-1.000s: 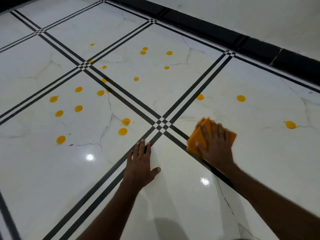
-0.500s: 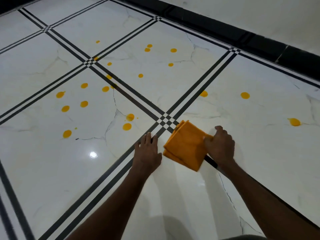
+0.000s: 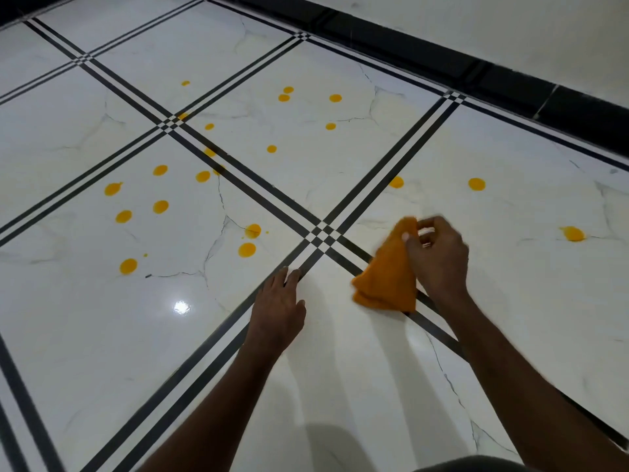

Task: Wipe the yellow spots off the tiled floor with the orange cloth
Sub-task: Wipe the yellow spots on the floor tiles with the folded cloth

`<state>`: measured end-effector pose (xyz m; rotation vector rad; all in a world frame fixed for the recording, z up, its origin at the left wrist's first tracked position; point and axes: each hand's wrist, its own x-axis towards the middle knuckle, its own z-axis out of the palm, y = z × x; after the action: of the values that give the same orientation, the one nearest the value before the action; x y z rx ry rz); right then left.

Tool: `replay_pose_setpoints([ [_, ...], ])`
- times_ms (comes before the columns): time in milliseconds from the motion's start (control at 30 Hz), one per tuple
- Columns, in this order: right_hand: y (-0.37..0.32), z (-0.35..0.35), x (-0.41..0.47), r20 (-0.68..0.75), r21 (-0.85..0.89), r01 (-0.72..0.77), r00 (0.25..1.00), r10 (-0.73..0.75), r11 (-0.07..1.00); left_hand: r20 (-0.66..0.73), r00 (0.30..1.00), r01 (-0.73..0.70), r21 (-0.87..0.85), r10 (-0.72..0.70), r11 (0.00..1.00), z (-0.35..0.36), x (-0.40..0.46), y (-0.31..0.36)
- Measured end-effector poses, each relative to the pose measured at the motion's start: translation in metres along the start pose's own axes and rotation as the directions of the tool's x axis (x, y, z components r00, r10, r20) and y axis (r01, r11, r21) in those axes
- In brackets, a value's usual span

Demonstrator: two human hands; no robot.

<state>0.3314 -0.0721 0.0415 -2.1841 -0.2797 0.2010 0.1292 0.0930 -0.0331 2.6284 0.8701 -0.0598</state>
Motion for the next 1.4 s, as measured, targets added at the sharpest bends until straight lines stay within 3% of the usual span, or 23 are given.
replay_pose_setpoints([
  [100, -0.028, -0.004, -0.005, -0.043, -0.097, 0.298, 0.952, -0.304, 0.949, -0.048, 0.999, 0.003, -0.017, -0.004, 1.0, 0.001, -0.002, -0.008],
  [167, -0.024, 0.012, -0.009, 0.07, -0.209, 0.418, 0.908, -0.413, 0.884, -0.053, 0.999, 0.009, -0.018, -0.01, 1.0, 0.001, -0.002, -0.008],
  [267, 0.005, 0.049, -0.023, 0.404, -0.32, 0.491, 0.844, -0.352, 0.81, -0.036, 0.999, 0.009, 0.006, -0.009, 1.0, 0.0, 0.001, -0.003],
  [300, 0.015, 0.059, -0.027, 0.458, -0.346, 0.514, 0.823, -0.337, 0.785, -0.026, 1.0, 0.014, 0.018, -0.013, 1.0, 0.0, 0.002, -0.002],
  [367, 0.03, 0.074, -0.026, 0.421, -0.413, 0.573, 0.81, -0.409, 0.708, -0.019, 1.0, 0.021, 0.049, -0.02, 0.999, 0.002, 0.005, -0.001],
  [433, 0.044, 0.089, -0.012, 0.39, -0.524, 0.585, 0.811, -0.436, 0.62, -0.015, 1.0, 0.016, 0.093, -0.015, 0.996, 0.006, 0.007, -0.003],
  [533, 0.071, 0.098, 0.007, 0.483, -0.6, 0.593, 0.803, -0.348, 0.536, -0.019, 1.0, 0.01, 0.127, -0.008, 0.992, 0.009, 0.007, -0.004],
  [600, 0.088, 0.091, 0.004, 0.461, -0.604, 0.564, 0.824, -0.33, 0.563, -0.02, 1.0, 0.005, 0.131, -0.002, 0.991, 0.009, 0.006, -0.004],
  [700, 0.095, 0.083, -0.039, 0.313, -0.64, 0.413, 0.91, -0.271, 0.647, -0.027, 1.0, -0.003, 0.137, 0.006, 0.991, 0.009, 0.005, -0.005],
  [733, 0.094, 0.088, -0.058, 0.326, -0.623, 0.436, 0.899, -0.291, 0.649, -0.031, 1.0, 0.001, 0.146, 0.004, 0.989, 0.009, 0.004, -0.006],
  [767, 0.09, 0.095, -0.072, 0.404, -0.573, 0.52, 0.852, -0.334, 0.634, -0.036, 0.999, 0.01, 0.156, -0.004, 0.988, 0.008, 0.003, -0.008],
  [833, 0.078, 0.117, -0.065, 0.59, -0.436, 0.731, 0.673, -0.446, 0.525, -0.054, 0.998, 0.038, 0.165, -0.029, 0.986, 0.007, -0.001, -0.016],
  [867, 0.074, 0.126, -0.043, 0.623, -0.408, 0.779, 0.619, -0.478, 0.476, -0.066, 0.997, 0.042, 0.173, -0.031, 0.984, 0.007, -0.002, -0.022],
  [900, 0.07, 0.13, -0.016, 0.629, -0.415, 0.774, 0.624, -0.464, 0.478, -0.079, 0.997, 0.041, 0.186, -0.026, 0.982, 0.008, -0.003, -0.028],
  [967, 0.076, 0.121, 0.029, 0.489, -0.552, 0.618, 0.784, -0.383, 0.56, -0.097, 0.995, 0.018, 0.218, 0.003, 0.976, 0.008, -0.005, -0.035],
  [1033, 0.091, 0.097, 0.036, 0.316, -0.649, 0.447, 0.894, -0.317, 0.615, -0.113, 0.994, 0.025, 0.217, -0.001, 0.976, 0.006, -0.01, -0.037],
  [1133, 0.091, 0.084, -0.024, 0.25, -0.656, 0.381, 0.924, -0.288, 0.651, -0.142, 0.978, 0.174, 0.133, -0.155, 0.976, 0.003, -0.027, -0.044],
  [1200, 0.074, 0.113, -0.069, 0.414, -0.548, 0.565, 0.824, -0.388, 0.617, -0.095, 0.96, 0.273, 0.096, -0.264, 0.957, -0.005, -0.036, -0.063],
  [1300, 0.029, 0.182, -0.09, 0.689, -0.242, 0.875, 0.459, -0.561, 0.419, 0.048, 0.958, 0.268, 0.189, -0.281, 0.945, -0.021, -0.036, -0.104],
  [1333, 0.012, 0.202, -0.076, 0.712, -0.188, 0.906, 0.391, -0.583, 0.378, 0.065, 0.967, 0.23, 0.207, -0.248, 0.951, -0.025, -0.034, -0.114],
  [1367, -0.003, 0.22, -0.058, 0.729, -0.175, 0.911, 0.374, -0.573, 0.372, 0.069, 0.972, 0.204, 0.219, -0.224, 0.954, -0.028, -0.035, -0.125],
  [1400, -0.015, 0.229, -0.034, 0.727, -0.222, 0.896, 0.415, -0.547, 0.385, 0.076, 0.975, 0.188, 0.218, -0.209, 0.958, -0.029, -0.037, -0.13],
])
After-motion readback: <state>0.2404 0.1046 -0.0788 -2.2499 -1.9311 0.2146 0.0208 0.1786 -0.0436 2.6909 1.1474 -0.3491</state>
